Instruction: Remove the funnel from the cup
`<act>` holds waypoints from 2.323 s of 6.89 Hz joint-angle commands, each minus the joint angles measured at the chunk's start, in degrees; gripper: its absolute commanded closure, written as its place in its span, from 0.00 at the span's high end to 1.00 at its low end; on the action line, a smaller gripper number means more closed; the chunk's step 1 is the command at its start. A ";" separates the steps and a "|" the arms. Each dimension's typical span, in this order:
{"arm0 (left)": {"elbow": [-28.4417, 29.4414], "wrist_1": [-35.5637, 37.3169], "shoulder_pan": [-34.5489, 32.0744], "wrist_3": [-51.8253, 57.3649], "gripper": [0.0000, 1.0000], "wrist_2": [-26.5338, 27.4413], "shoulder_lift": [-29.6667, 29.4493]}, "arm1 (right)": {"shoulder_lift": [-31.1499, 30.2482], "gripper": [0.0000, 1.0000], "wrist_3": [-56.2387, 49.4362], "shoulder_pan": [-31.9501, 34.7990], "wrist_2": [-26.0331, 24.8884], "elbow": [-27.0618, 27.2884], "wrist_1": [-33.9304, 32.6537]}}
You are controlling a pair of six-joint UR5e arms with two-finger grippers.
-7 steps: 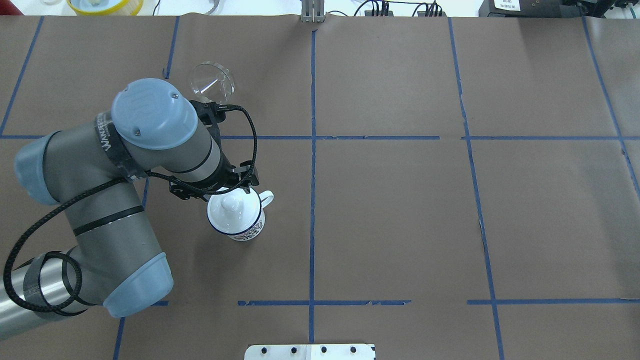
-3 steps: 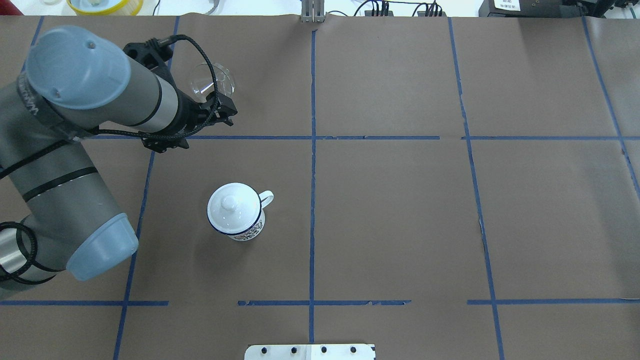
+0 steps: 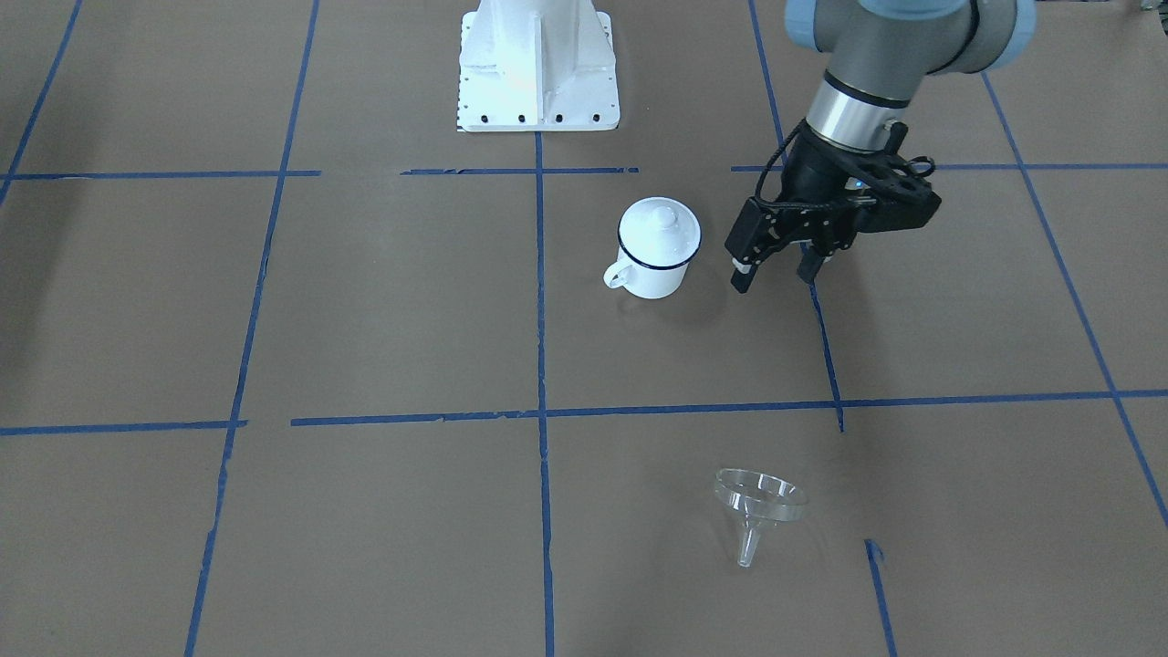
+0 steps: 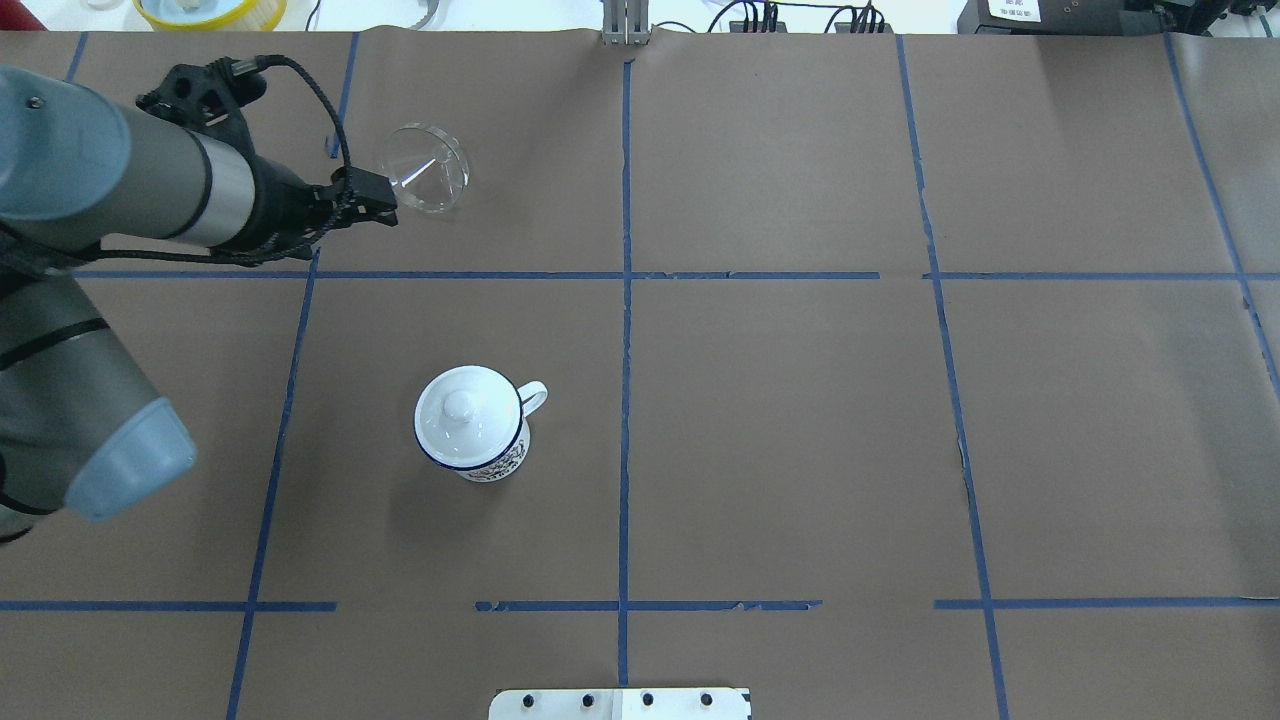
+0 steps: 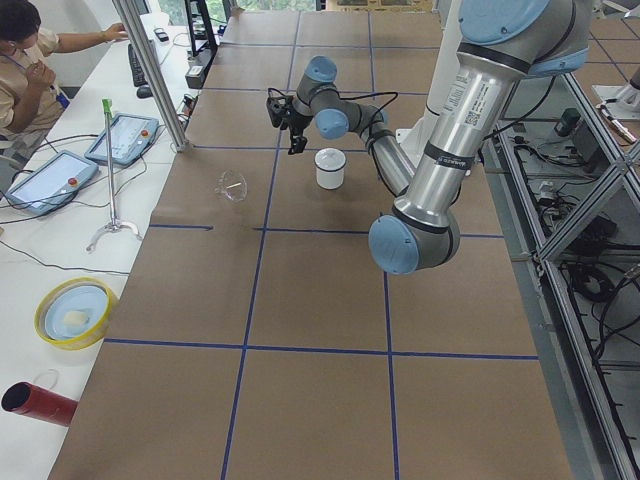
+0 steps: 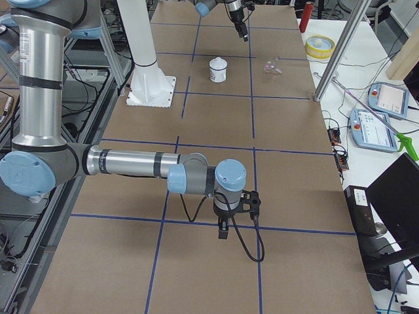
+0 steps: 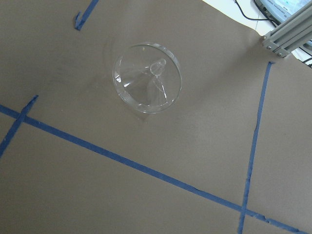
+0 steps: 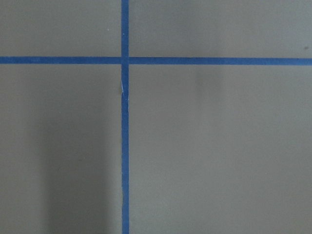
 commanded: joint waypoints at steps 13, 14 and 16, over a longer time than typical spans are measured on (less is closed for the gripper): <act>20.14 24.31 -48.69 92.36 1.00 -22.04 20.11 | 0.00 1.00 0.00 0.00 0.00 0.00 0.00; 19.79 24.22 -48.69 92.62 1.00 -22.29 20.03 | 0.00 1.00 0.00 0.00 0.00 0.00 0.00; 18.30 24.40 -48.86 92.62 1.00 -22.03 20.29 | 0.00 1.00 0.00 0.00 0.00 0.00 0.00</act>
